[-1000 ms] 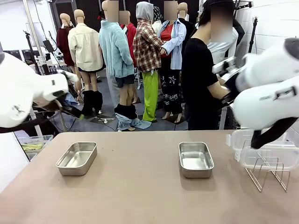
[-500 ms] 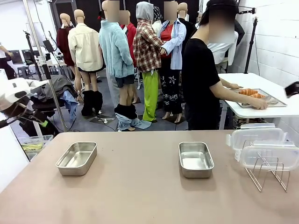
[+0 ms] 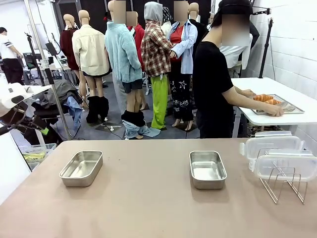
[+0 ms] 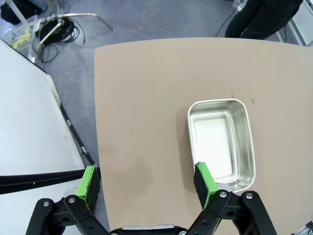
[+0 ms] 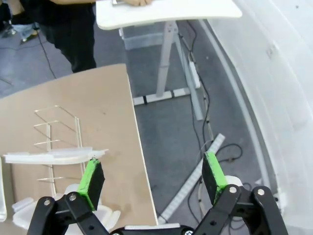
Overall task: Place the bread in airtight containers.
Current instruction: Lift both Airtight Container.
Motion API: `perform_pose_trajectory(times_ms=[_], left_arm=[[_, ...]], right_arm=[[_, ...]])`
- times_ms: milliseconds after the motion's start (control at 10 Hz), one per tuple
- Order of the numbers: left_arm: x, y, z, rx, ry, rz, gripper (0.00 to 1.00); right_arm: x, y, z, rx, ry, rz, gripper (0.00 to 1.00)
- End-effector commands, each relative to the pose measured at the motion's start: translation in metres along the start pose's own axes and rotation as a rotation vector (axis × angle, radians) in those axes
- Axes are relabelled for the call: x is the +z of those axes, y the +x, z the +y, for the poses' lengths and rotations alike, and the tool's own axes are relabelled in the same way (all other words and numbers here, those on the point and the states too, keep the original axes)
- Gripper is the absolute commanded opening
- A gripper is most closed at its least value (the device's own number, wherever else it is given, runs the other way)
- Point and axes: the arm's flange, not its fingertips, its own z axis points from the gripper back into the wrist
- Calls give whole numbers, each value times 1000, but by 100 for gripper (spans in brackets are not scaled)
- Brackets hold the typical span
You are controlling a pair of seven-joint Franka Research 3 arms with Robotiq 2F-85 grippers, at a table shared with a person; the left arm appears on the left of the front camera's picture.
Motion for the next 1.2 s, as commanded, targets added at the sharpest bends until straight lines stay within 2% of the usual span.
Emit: perform_pose_trajectory(times_ms=[0,1100], left_arm=[[-2,-2,10,15,15,-12,100],[-2,-2,10,15,15,-12,100]], right_arm=[[9,4,5,22,-2,-20,100],[9,4,5,22,-2,-20,100]])
